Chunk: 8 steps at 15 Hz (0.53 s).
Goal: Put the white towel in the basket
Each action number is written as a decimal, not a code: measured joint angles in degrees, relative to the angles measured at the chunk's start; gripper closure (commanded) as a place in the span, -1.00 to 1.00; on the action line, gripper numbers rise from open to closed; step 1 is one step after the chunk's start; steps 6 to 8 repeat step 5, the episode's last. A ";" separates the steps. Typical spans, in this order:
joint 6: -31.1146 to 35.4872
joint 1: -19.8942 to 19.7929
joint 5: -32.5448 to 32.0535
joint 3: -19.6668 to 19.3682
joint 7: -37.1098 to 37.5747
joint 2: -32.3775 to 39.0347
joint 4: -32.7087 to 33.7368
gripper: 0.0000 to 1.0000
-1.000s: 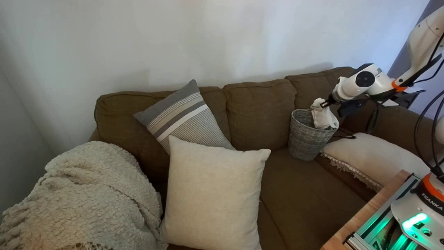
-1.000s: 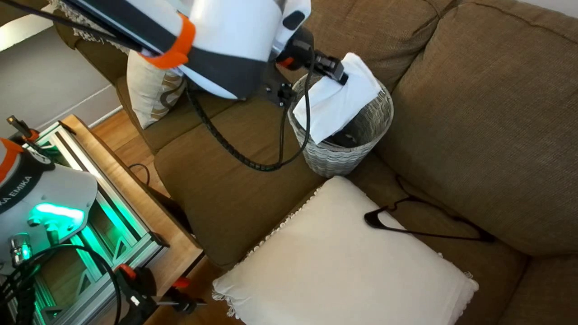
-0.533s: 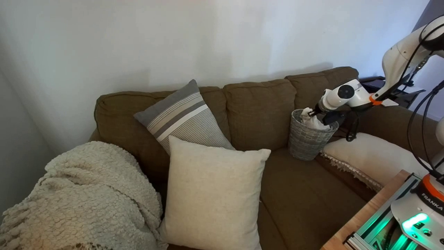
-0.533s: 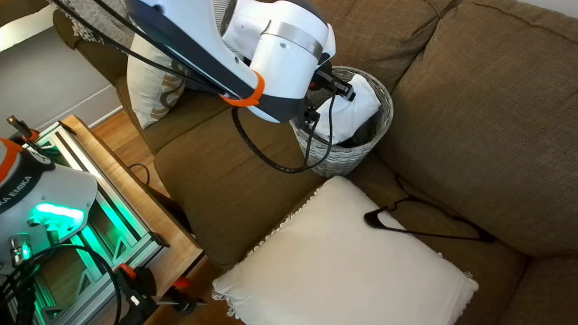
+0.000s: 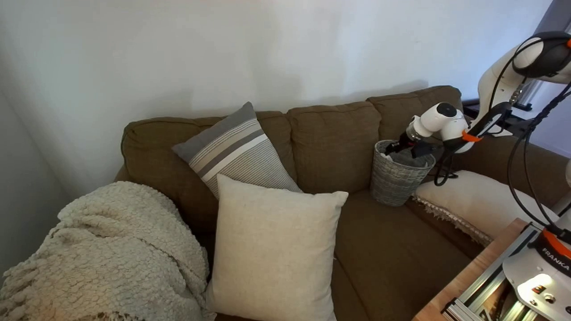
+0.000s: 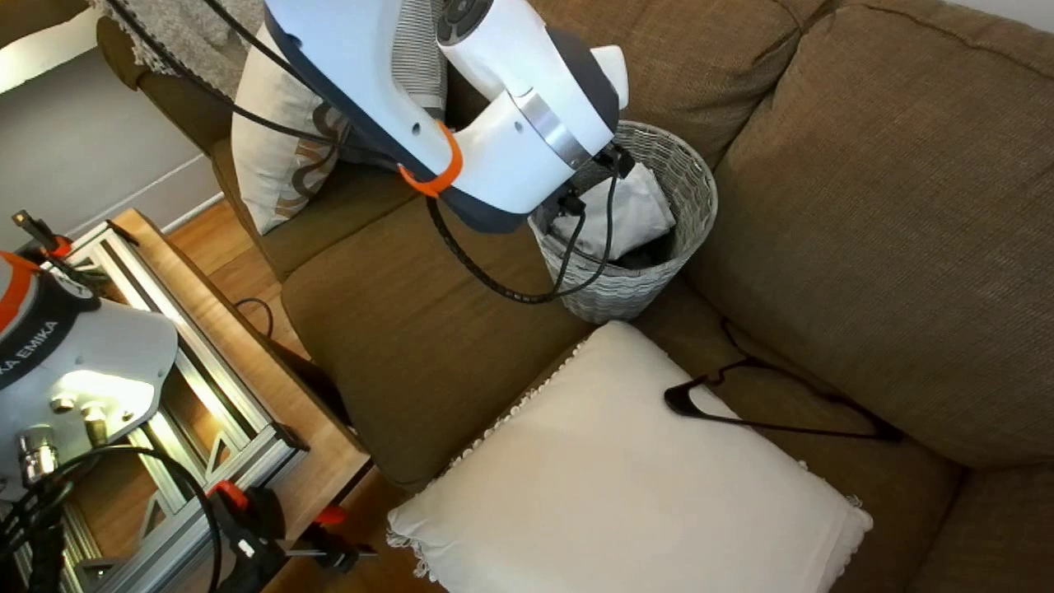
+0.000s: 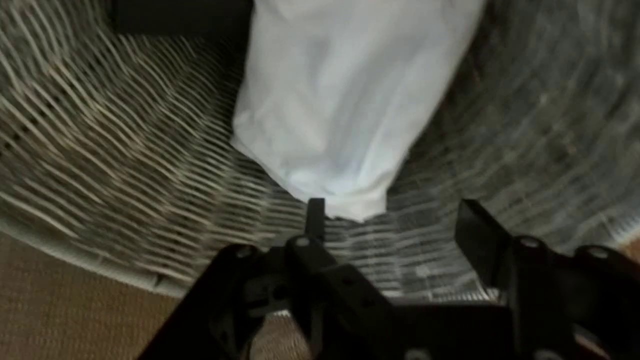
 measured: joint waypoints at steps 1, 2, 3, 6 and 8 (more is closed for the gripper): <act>3.70 0.12 0.77 0.31 -0.16 -1.27 0.13 -1.00; 7.03 0.01 0.81 0.91 -0.15 -2.87 0.37 -1.00; 10.86 0.33 3.49 0.87 -2.28 -4.89 0.38 -1.00; 17.02 0.20 4.26 2.11 -3.98 -9.51 0.50 -1.00; 17.02 0.20 4.26 2.11 -3.98 -9.51 0.50 -1.00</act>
